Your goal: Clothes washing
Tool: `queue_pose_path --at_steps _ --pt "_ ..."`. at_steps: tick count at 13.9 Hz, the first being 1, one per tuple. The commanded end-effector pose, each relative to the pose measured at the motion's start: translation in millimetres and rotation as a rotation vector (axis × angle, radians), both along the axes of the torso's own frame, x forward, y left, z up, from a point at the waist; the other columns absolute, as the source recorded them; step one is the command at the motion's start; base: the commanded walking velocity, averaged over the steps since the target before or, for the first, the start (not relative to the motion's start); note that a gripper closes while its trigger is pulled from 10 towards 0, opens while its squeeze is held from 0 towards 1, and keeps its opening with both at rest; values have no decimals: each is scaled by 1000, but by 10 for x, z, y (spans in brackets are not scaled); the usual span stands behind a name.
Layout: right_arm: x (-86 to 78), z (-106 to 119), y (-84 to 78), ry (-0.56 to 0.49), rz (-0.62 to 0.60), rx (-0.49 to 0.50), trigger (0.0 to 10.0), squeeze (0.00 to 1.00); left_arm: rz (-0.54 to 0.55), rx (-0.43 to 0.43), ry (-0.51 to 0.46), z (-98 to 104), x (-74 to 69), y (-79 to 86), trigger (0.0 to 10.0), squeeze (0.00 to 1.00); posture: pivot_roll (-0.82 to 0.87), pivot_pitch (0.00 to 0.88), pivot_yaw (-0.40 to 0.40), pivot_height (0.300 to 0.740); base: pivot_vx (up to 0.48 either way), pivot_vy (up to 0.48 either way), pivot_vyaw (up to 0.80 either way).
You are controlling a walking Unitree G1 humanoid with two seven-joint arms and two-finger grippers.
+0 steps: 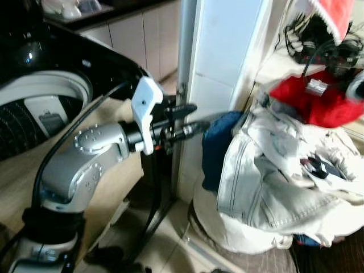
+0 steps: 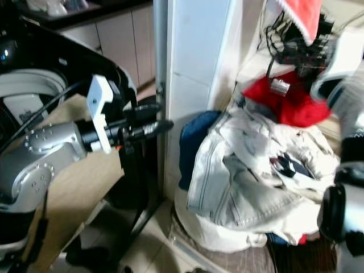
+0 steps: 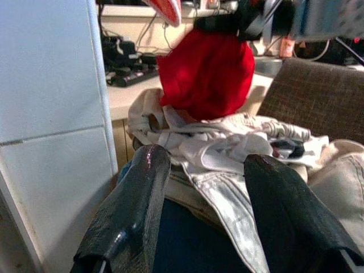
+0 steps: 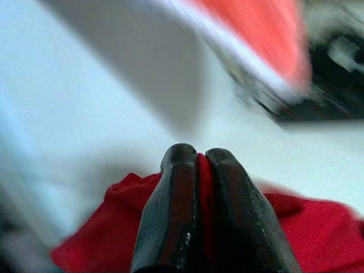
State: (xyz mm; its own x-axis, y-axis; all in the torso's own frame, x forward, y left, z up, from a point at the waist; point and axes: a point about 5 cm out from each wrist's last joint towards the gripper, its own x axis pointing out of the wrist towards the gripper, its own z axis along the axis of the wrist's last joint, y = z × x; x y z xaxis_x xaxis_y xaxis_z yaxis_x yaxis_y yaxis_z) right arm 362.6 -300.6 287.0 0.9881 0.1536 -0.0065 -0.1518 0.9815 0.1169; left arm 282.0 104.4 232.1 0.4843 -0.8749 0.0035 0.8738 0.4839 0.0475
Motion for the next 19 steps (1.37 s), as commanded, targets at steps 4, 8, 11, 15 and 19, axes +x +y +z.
queue_pose_path --at_steps 4,8,11,15,19 --pt "-353 494 414 -172 346 247 0 0 83 -187 -163 389 74 -114 10000 0 -71 11 -38 740 0 0 0" --pt "-512 543 747 -192 496 371 0 0 12 -390 -229 721 14 -303 10000 1000 -74 3 -42 740 0 0 0" --pt "-551 425 1015 -135 557 365 0 0 -32 -450 -244 793 -12 -431 10000 1000 -71 0 -48 740 0 0 0" --pt "-614 367 1238 -107 617 410 0 0 -28 -332 -228 578 -7 -635 10000 0 -68 6 -49 740 0 0 0" --pt "-676 368 1334 -101 638 432 0 0 120 -255 -245 450 152 -616 4471 0 -68 12 -52 740 0 0 0"
